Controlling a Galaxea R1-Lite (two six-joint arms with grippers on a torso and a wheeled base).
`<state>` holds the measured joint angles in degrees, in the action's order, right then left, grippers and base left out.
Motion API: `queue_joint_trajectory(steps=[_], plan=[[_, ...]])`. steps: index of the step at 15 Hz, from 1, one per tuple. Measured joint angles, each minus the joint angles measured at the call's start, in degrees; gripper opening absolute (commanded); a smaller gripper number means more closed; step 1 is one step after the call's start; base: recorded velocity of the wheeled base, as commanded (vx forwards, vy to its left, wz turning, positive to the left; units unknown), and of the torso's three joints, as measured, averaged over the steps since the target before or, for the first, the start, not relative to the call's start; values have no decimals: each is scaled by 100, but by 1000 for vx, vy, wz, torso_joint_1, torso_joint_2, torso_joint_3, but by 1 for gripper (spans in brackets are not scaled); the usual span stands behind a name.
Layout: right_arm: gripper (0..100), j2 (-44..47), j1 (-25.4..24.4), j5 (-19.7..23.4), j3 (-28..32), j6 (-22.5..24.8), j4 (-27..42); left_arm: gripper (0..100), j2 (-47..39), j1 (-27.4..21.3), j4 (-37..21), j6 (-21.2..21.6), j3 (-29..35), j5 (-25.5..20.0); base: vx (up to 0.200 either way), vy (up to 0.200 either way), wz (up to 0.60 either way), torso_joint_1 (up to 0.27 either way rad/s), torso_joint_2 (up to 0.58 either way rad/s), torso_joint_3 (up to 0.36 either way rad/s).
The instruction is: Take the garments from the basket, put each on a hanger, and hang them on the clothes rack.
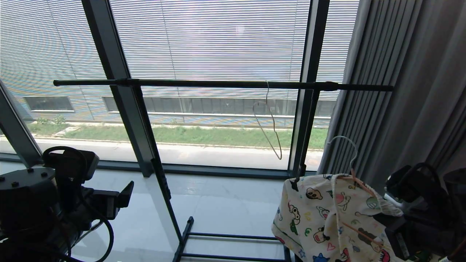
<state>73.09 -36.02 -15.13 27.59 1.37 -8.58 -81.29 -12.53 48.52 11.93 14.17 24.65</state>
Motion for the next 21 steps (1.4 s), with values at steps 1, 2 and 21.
queue_joint_trajectory(steps=[1,2,21], plan=[[0,5,-9,2,2,2,-1,100,-5,0,-2,5,2,0,0,200,0,-2,2,7],[0,6,-9,2,9,2,-4,100,-5,0,-2,13,5,1,0,200,0,-2,2,7],[0,1226,45,-44,1497,-339,-652,100,-179,-789,20,-45,157,-18,11,53,0,1,1,1]])
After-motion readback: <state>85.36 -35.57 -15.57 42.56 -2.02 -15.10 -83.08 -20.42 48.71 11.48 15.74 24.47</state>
